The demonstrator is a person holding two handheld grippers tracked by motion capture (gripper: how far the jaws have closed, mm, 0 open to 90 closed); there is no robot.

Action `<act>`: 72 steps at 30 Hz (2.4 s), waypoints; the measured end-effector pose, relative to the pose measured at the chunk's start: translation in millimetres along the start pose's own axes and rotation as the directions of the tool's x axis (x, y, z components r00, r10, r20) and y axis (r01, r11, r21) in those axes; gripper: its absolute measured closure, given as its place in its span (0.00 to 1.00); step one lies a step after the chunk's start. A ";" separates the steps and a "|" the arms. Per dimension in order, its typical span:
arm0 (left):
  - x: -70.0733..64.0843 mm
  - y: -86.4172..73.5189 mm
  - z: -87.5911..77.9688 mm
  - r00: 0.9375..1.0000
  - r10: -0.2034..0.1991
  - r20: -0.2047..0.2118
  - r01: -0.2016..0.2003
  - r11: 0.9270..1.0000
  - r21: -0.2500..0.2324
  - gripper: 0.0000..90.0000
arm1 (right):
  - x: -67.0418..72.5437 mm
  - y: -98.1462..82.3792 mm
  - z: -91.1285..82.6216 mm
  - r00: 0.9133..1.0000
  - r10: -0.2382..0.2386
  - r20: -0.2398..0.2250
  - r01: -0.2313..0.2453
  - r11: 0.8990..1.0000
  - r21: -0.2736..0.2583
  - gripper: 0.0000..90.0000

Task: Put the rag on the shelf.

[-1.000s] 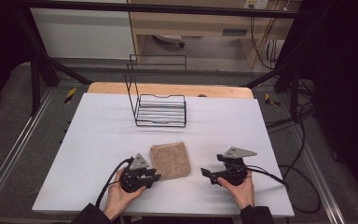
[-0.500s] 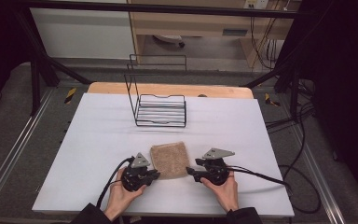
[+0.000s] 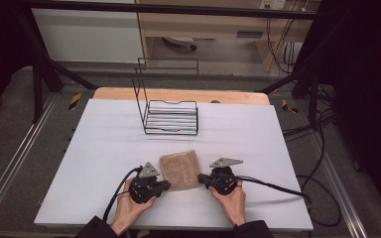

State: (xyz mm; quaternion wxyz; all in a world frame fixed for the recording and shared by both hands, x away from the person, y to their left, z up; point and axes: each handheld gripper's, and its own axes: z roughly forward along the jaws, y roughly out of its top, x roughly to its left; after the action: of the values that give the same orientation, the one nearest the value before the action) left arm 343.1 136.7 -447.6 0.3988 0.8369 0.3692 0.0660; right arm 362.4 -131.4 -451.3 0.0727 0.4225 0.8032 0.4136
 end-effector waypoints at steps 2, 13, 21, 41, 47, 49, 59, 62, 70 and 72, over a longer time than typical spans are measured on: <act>-2.8 0.5 -0.8 1.000 -0.008 0.015 0.008 1.000 -0.004 0.94 | -1.5 2.3 -2.3 1.000 0.002 -0.005 -0.002 1.000 0.009 0.98; -12.6 5.1 1.1 0.999 -0.010 0.052 0.012 0.999 -0.041 0.81 | -14.0 14.0 -2.9 0.998 -0.040 0.046 0.038 0.999 0.039 0.98; 23.0 29.5 -23.3 0.998 0.003 -0.062 -0.009 0.995 -0.098 0.51 | -15.9 12.8 -1.0 0.995 -0.063 0.078 0.063 0.998 0.008 0.83; 65.2 44.6 23.4 0.997 -0.017 -0.071 0.021 0.998 0.054 0.76 | -16.1 7.5 -1.6 0.995 -0.010 0.101 0.008 1.000 0.019 0.71; 66.5 44.1 25.6 0.998 -0.022 -0.060 0.026 0.998 0.055 0.77 | -16.3 6.7 1.8 0.995 0.004 0.101 -0.006 1.000 0.017 0.73; 66.7 44.1 25.7 0.998 -0.028 -0.054 0.032 0.998 0.058 0.80 | -15.9 6.1 3.2 0.995 0.010 0.100 -0.012 1.000 0.018 0.74; 62.1 45.2 21.4 0.996 -0.068 -0.059 0.071 0.995 0.066 0.94 | -17.0 8.7 3.7 0.998 0.043 0.048 -0.045 0.999 0.024 0.96; 60.3 43.8 17.0 0.996 -0.073 -0.050 0.077 0.994 0.075 0.95 | -19.2 13.1 1.3 0.998 0.052 0.041 -0.053 0.998 0.028 0.97; 47.1 33.0 2.8 0.992 -0.115 -0.045 0.118 0.991 0.064 0.95 | -27.8 34.5 6.7 0.999 -0.005 0.048 0.002 0.999 0.048 0.97; 42.8 30.6 -0.1 0.992 -0.119 -0.045 0.121 0.991 0.062 0.95 | -29.0 38.9 9.9 0.998 -0.023 0.051 0.021 0.999 0.047 0.97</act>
State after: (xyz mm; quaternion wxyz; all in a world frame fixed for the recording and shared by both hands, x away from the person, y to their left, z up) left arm 391.2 152.9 -433.5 0.3672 0.8239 0.4290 0.0473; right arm 409.4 -135.2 -436.2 0.0883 0.4259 0.8149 0.3831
